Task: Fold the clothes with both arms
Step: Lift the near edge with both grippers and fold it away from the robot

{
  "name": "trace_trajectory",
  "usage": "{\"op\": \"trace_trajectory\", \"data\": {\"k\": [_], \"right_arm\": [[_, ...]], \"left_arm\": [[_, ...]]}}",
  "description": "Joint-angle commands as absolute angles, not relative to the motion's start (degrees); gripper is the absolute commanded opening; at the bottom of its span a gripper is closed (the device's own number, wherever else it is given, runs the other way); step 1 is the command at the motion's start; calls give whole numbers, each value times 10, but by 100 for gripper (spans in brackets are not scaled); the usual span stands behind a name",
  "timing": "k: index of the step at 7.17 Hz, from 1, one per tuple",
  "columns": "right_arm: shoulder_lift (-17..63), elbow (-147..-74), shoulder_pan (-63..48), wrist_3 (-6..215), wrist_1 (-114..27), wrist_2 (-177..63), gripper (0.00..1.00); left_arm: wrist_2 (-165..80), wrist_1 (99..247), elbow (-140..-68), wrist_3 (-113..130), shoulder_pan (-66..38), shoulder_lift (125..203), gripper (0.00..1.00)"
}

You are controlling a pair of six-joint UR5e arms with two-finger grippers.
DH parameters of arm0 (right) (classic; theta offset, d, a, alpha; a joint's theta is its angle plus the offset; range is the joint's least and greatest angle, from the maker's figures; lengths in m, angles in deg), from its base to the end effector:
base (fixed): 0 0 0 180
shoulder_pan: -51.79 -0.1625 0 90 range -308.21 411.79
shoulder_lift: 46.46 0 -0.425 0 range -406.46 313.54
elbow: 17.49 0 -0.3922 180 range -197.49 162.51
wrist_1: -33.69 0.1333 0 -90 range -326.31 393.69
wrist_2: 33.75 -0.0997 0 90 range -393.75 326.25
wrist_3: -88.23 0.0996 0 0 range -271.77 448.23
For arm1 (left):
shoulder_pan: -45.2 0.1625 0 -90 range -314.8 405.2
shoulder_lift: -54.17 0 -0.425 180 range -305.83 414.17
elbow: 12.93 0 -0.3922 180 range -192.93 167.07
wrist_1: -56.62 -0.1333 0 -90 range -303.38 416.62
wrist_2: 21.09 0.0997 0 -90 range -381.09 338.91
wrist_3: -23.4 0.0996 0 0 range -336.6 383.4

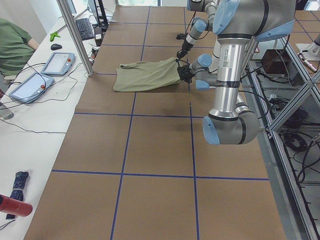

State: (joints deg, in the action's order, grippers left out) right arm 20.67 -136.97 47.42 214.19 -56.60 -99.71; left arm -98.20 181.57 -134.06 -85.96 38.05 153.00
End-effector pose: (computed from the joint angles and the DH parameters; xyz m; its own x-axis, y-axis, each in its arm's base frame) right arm -0.5230 -0.2143 0.2209 0.2672 0.5583 0.7854 -0.6756 0.6897 -0.2604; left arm 0.4624 -0.2147 0.2596 0.1326 -0.3423 -0.9302 0.4017 0.8765 -0.2653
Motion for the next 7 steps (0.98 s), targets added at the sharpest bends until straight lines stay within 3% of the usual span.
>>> {"op": "trace_trajectory", "data": {"k": [1,2,3,7], "right_arm": [[196,-1549,511,2138,-755,-1002,0],[161,-1570,511,2135,-808,-1012,0],[146,-1546,507,2115,-806,-1016,0],[119,-1337,350,1953,-641,-1080,0]], "left_arm": [[-1018,1660,-1514,-854,381,1528,0],[-1058,1606,-1562,-854,374,1537,0],[-1076,1592,-1548,-846,367,1541,0],[-1081,1588,-1476,-704,274,1581,0]]}}
